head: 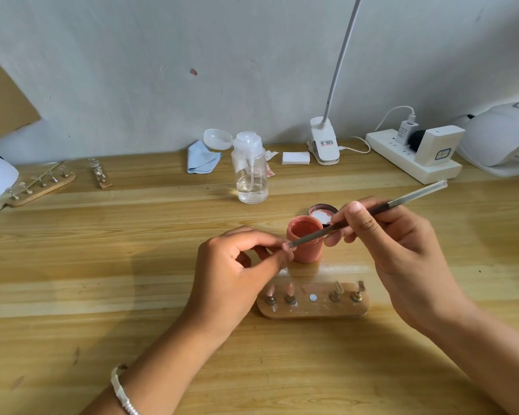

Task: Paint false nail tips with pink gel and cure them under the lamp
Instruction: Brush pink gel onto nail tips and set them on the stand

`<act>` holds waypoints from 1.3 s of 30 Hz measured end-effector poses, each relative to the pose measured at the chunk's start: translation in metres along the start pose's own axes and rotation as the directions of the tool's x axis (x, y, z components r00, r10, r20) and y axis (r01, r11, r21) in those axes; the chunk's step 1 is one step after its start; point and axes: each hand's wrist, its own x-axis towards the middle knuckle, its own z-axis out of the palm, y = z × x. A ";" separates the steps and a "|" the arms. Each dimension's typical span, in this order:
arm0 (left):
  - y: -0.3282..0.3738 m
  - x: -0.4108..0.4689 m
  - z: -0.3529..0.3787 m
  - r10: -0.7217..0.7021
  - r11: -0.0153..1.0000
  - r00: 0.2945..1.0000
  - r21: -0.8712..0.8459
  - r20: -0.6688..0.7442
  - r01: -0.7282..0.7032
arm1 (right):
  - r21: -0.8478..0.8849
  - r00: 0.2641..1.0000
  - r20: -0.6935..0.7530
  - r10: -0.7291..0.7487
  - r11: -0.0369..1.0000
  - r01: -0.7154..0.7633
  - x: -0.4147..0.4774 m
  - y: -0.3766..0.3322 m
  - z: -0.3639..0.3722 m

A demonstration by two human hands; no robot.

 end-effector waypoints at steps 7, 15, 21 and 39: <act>0.000 0.000 -0.001 -0.001 1.000 1.000 -0.003 0.016 0.001 | -0.016 0.988 -0.150 0.042 0.999 -0.045 0.004 0.000 -0.005; 0.001 -0.001 0.000 -0.008 1.000 1.000 0.009 0.003 0.007 | -0.058 0.999 -0.038 0.037 0.998 -0.039 0.000 0.001 -0.002; 0.000 -0.001 -0.001 -0.017 1.000 1.000 0.012 0.015 0.017 | -0.025 0.991 -0.127 0.040 0.999 -0.043 0.003 0.000 -0.005; 0.000 -0.002 -0.001 -0.024 1.000 1.000 -0.016 0.009 0.024 | -0.026 0.992 -0.128 -0.004 1.000 0.001 0.001 0.000 -0.004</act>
